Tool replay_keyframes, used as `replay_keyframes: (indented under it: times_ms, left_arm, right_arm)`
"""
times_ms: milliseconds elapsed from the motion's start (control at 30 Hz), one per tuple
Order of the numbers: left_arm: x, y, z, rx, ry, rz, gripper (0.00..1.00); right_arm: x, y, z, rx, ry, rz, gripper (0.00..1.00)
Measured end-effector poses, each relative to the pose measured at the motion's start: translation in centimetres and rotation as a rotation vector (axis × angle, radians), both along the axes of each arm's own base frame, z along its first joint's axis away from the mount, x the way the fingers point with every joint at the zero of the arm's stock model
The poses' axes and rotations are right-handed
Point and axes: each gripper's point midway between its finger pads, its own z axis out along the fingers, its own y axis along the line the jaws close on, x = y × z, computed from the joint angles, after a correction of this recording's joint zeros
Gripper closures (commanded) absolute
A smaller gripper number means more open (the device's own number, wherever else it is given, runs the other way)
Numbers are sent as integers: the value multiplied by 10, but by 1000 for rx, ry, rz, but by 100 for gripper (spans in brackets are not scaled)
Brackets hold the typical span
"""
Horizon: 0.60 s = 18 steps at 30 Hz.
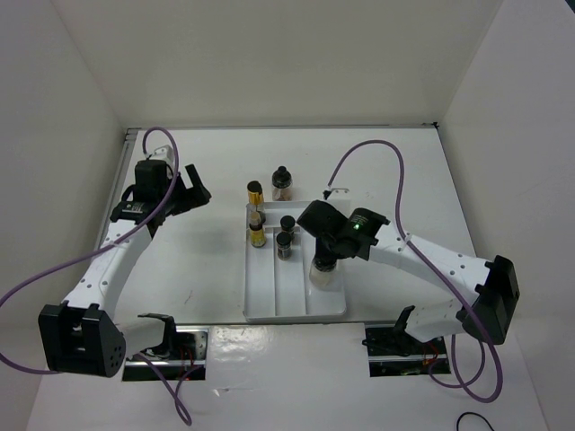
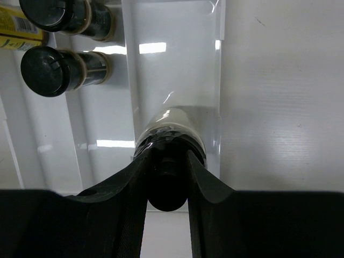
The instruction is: Organize the condiment bottles
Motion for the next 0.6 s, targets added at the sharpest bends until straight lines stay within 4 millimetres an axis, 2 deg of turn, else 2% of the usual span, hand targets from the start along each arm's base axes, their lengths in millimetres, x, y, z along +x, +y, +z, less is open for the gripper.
replay_keyframes:
  times_ms: [600]
  left_arm:
    - [-1, 0, -1, 0, 2, 0, 0]
  right_arm:
    - [21, 6, -4, -30, -77, -21, 100]
